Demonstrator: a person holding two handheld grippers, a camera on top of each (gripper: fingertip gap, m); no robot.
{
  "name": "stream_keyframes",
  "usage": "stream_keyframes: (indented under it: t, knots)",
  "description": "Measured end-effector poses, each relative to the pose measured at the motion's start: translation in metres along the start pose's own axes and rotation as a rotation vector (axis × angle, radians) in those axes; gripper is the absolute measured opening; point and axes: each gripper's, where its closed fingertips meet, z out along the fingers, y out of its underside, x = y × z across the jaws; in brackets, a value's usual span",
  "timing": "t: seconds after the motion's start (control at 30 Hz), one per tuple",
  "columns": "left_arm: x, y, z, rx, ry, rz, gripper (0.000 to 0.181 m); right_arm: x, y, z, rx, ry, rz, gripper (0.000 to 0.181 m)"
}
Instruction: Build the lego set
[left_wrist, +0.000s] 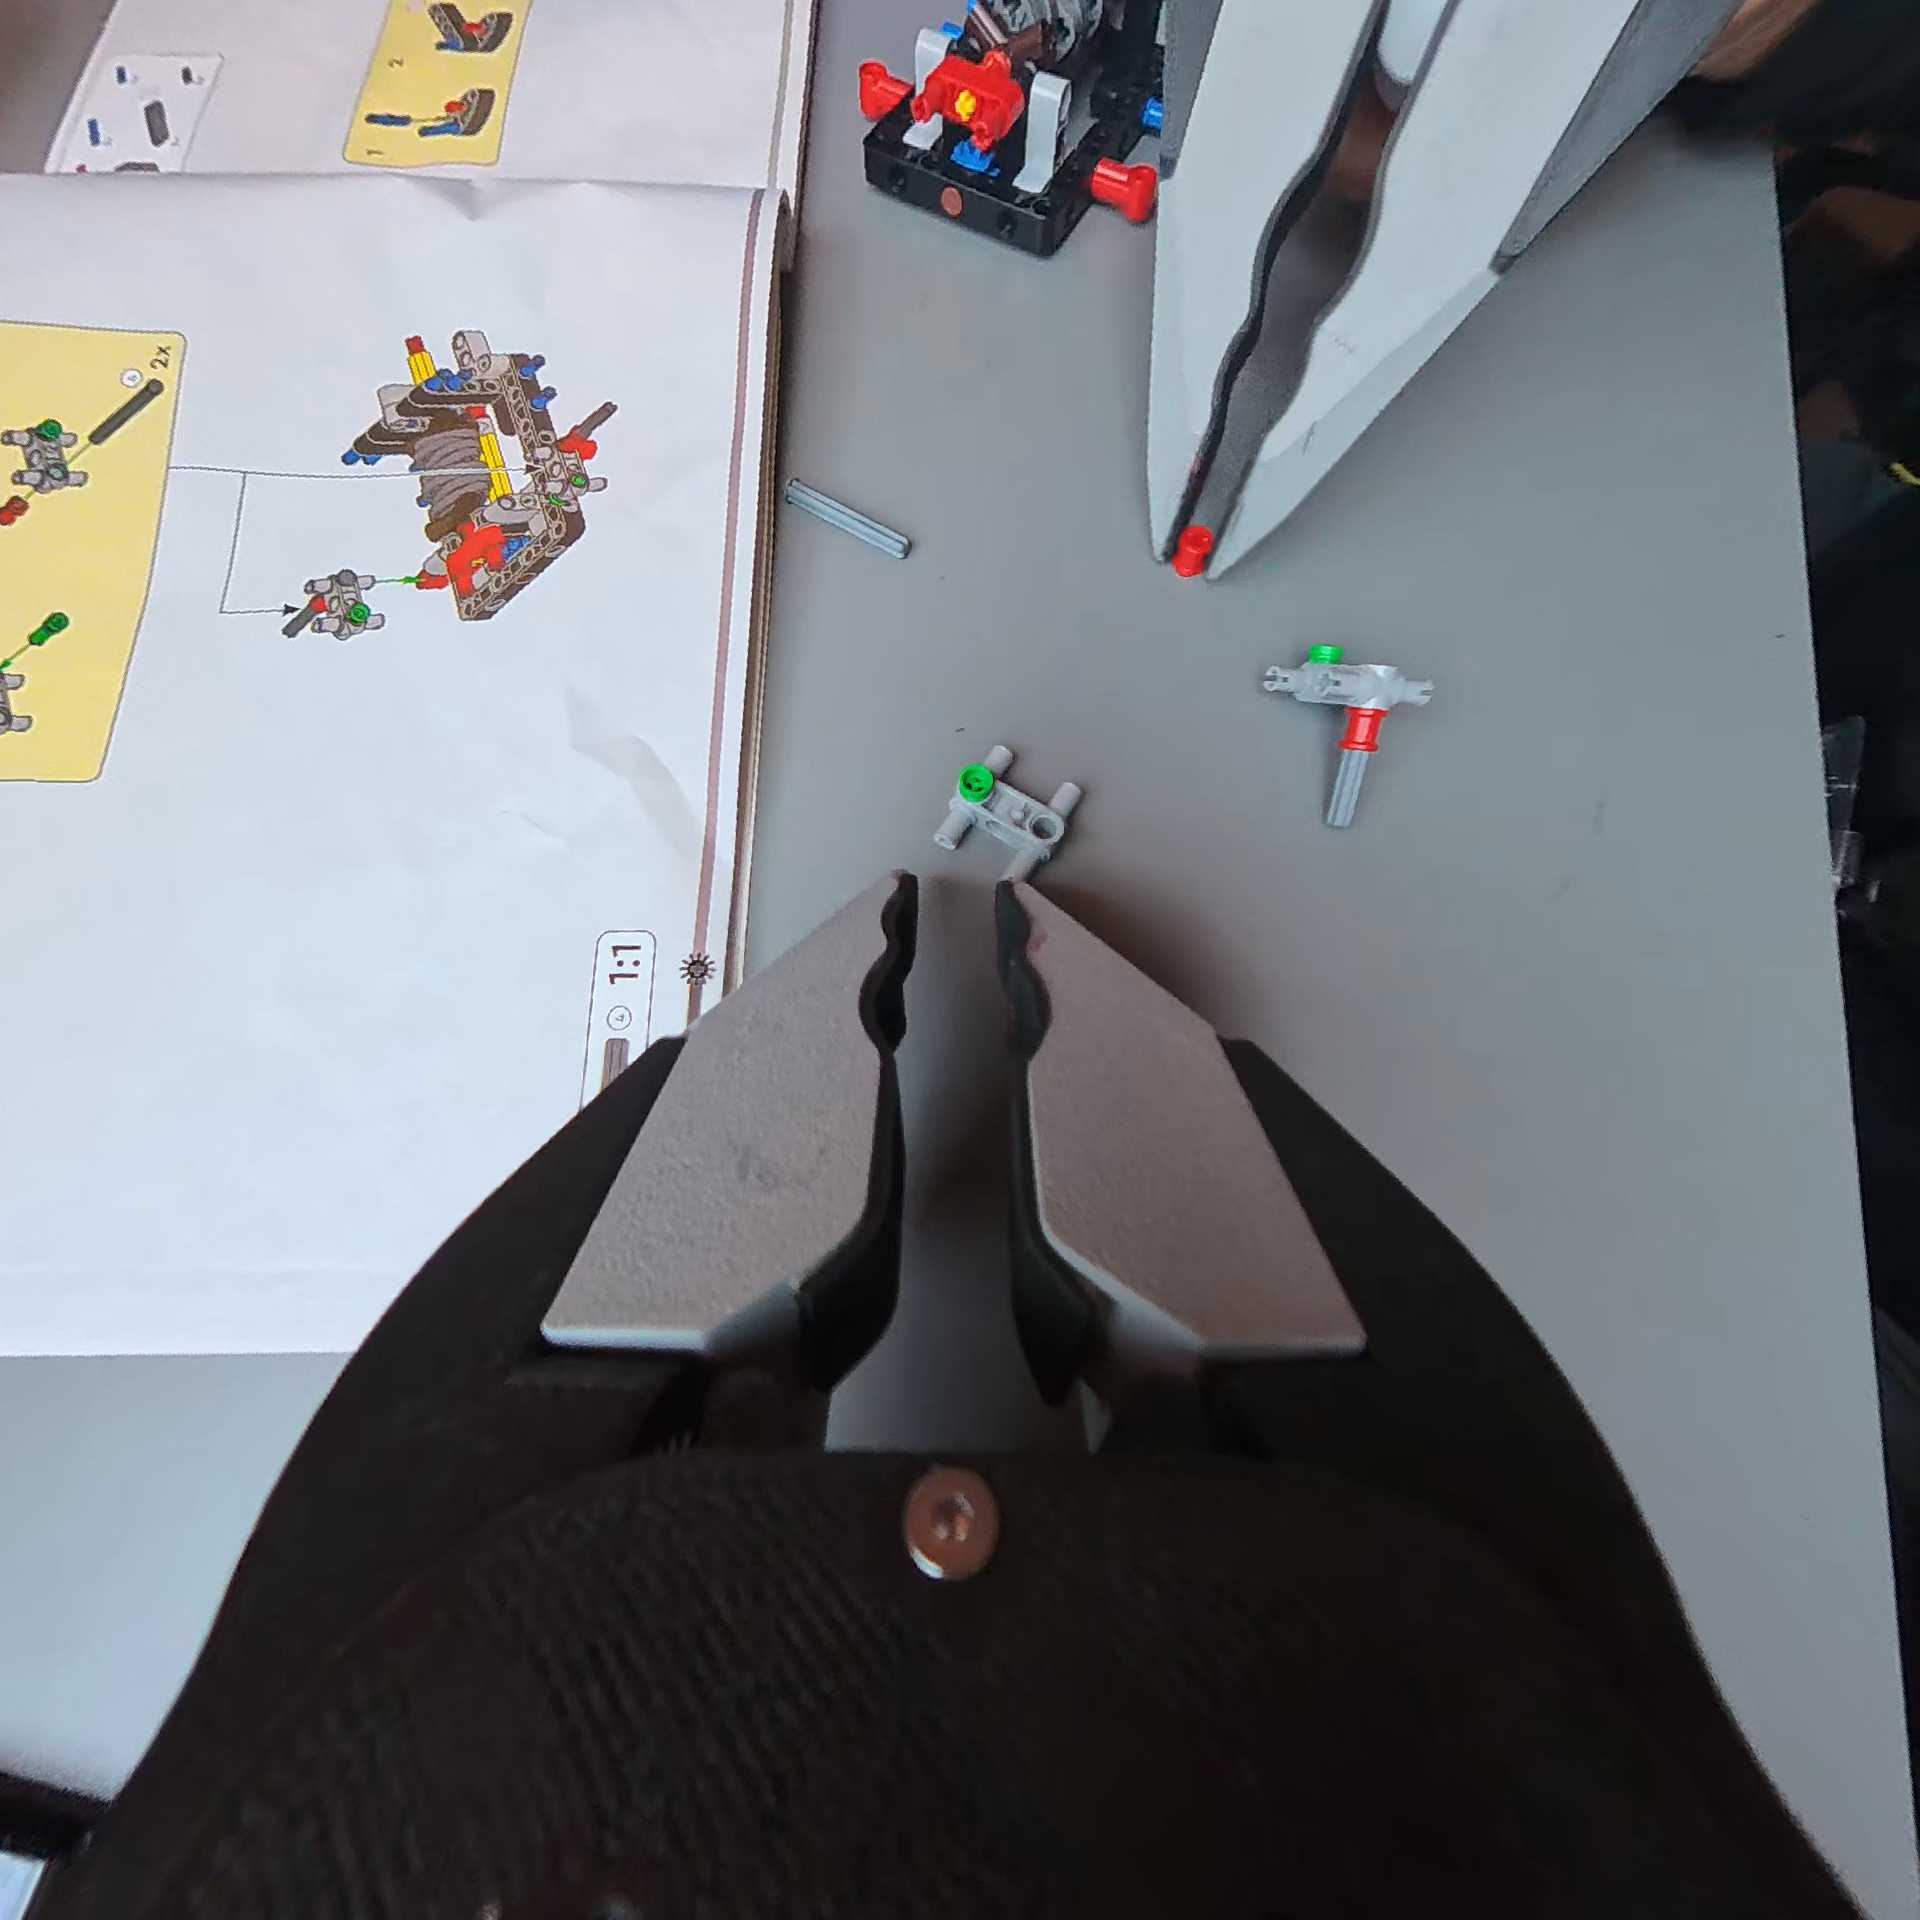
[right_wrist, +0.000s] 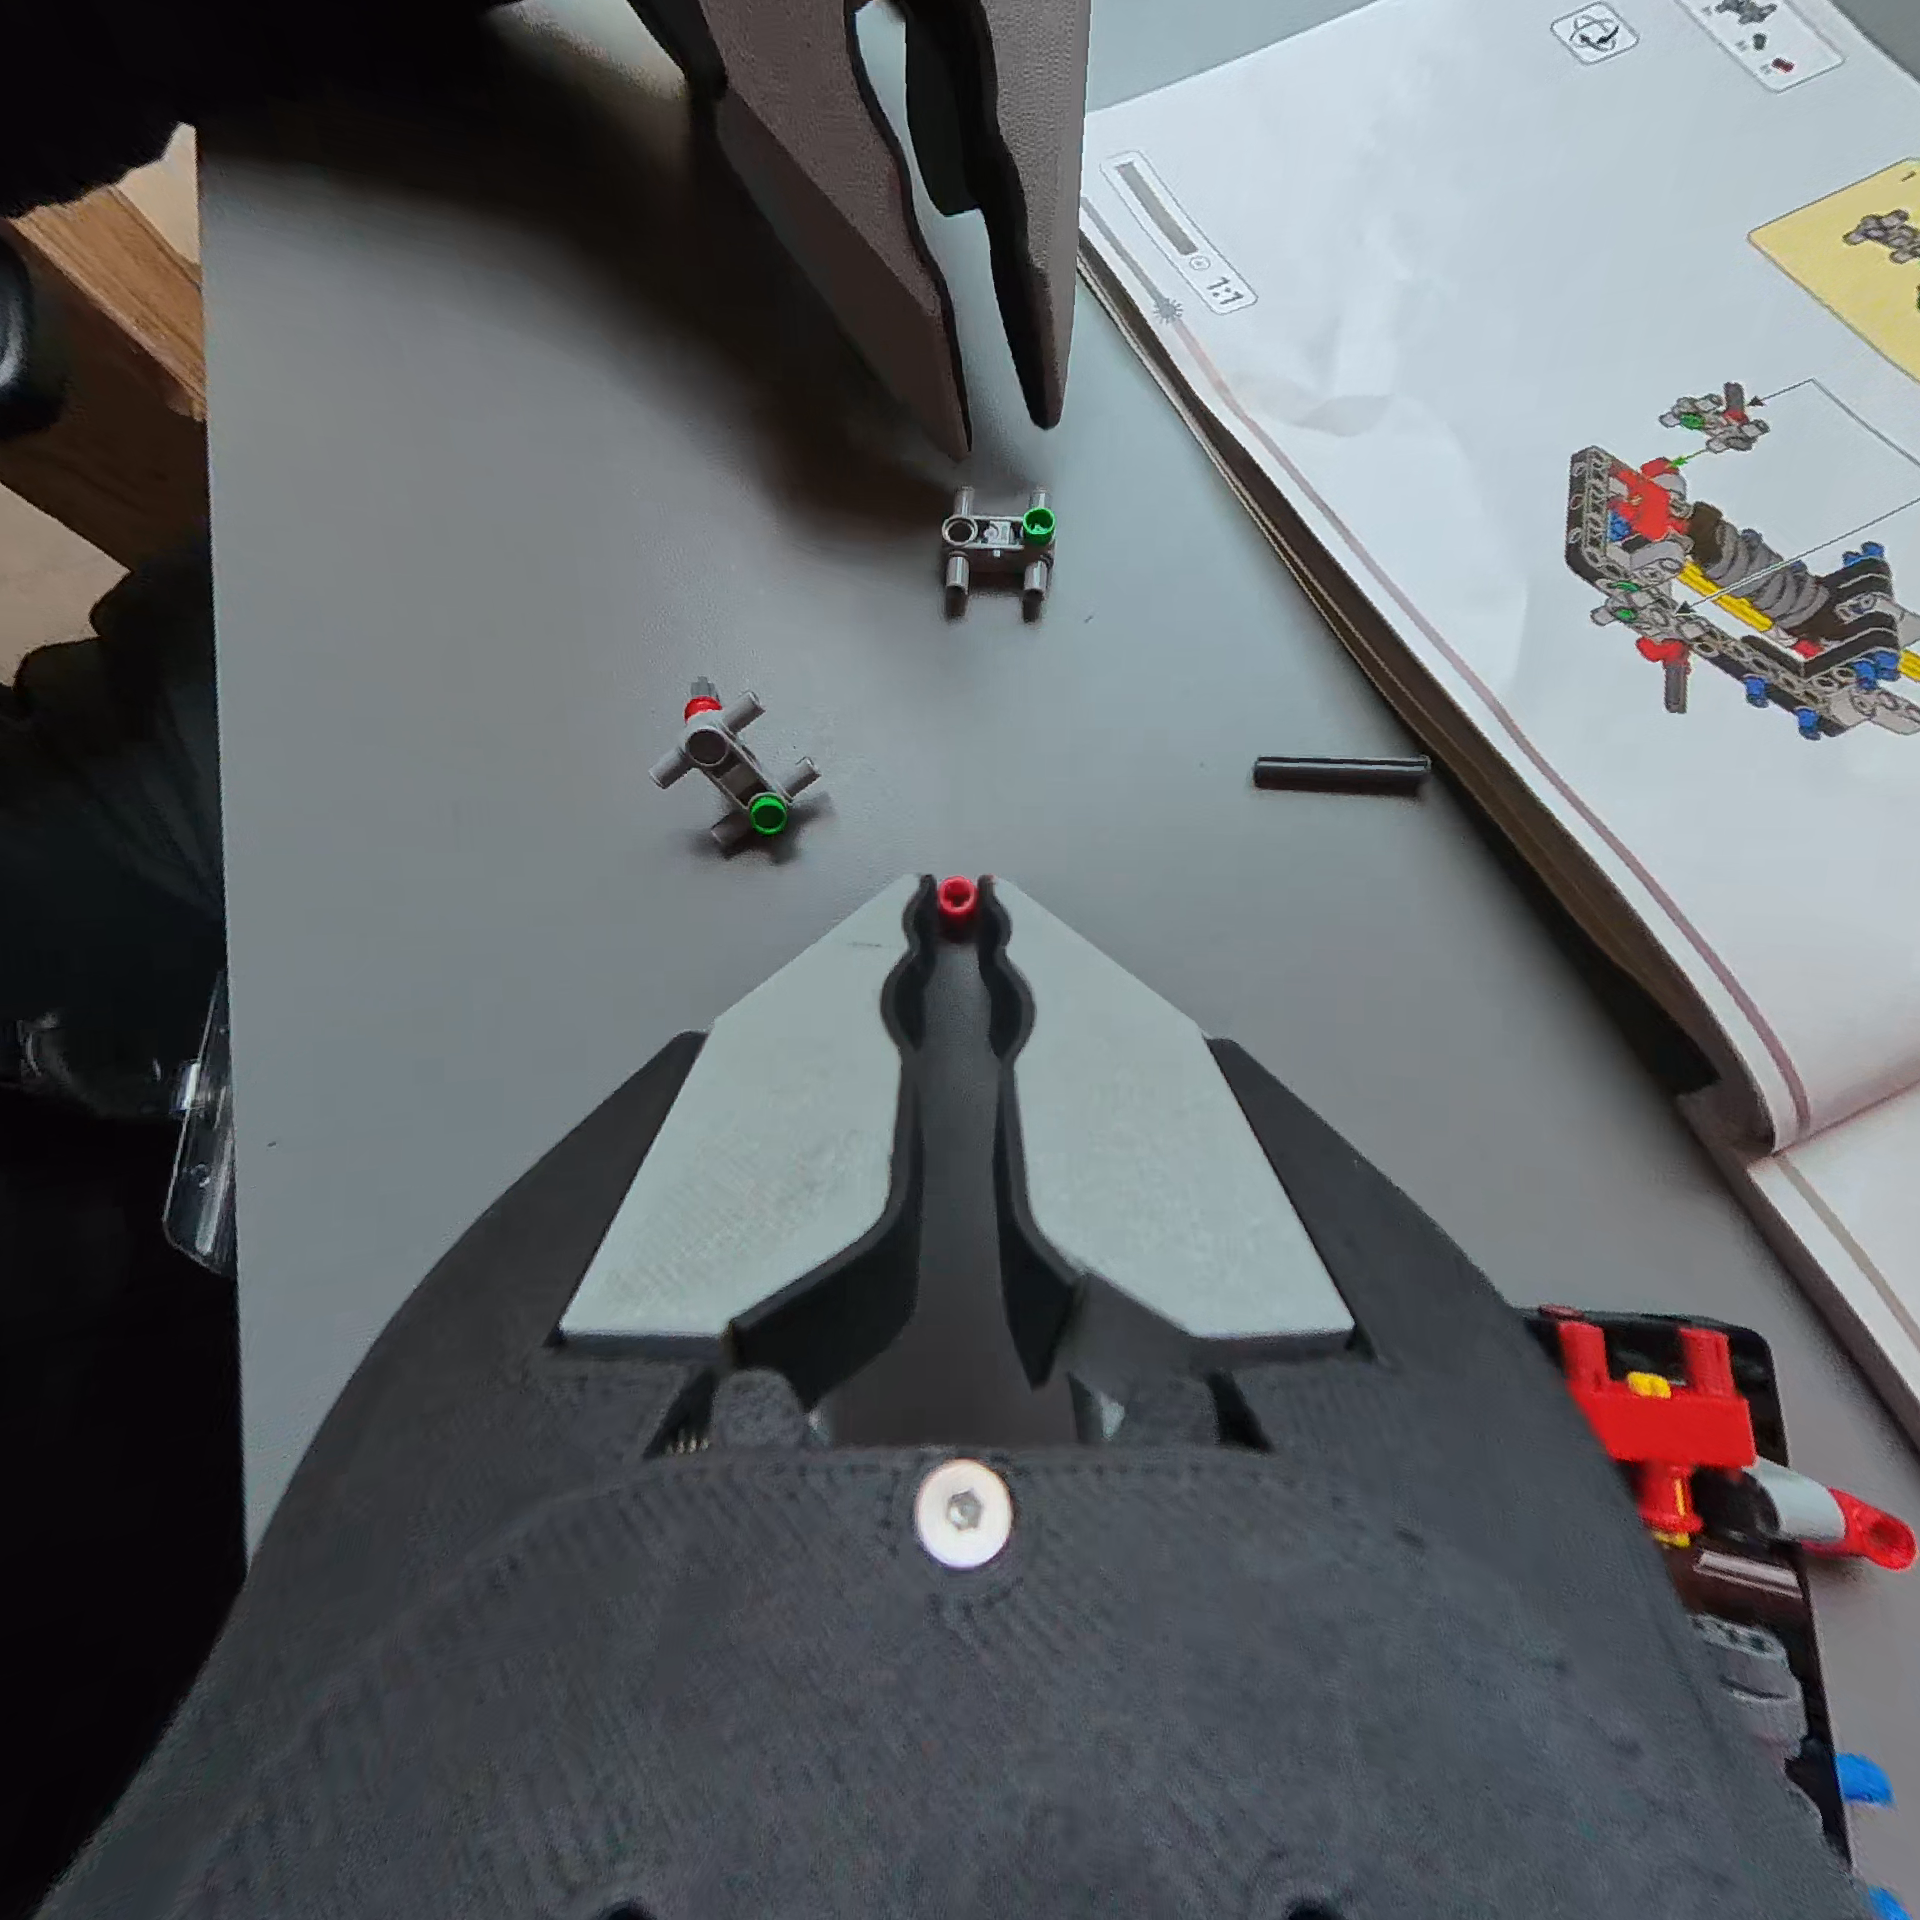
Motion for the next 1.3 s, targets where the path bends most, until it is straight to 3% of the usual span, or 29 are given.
stream_keyframes:
  t: [0.13, 0.47, 0.63, 0.73, 1.1, 1.3]
  knots:
    - [-0.002, 0.002, 0.0, -0.007, -0.004, -0.01, 0.012, 0.005, -0.003, -0.001, 0.015, 0.0, 0.007, 0.004]
    - [-0.01, 0.001, -0.002, 0.003, -0.035, -0.002, 0.011, 0.046, -0.059, 0.006, 0.213, 0.003, 0.031, 0.004]
    - [-0.005, 0.003, -0.002, -0.003, -0.01, 0.016, 0.011, 0.036, -0.056, 0.008, 0.203, -0.047, 0.03, 0.005]
    - [-0.001, 0.005, 0.001, -0.029, 0.003, 0.034, 0.011, 0.007, -0.055, 0.013, 0.165, -0.193, -0.014, 0.005]
    - [0.021, 0.001, 0.011, -0.049, 0.078, 0.086, 0.0, -0.02, -0.046, 0.045, 0.005, -0.234, -0.119, 0.005]
    - [0.022, 0.001, 0.011, -0.047, 0.072, 0.093, 0.003, -0.026, -0.05, 0.042, 0.026, -0.262, -0.136, 0.018]
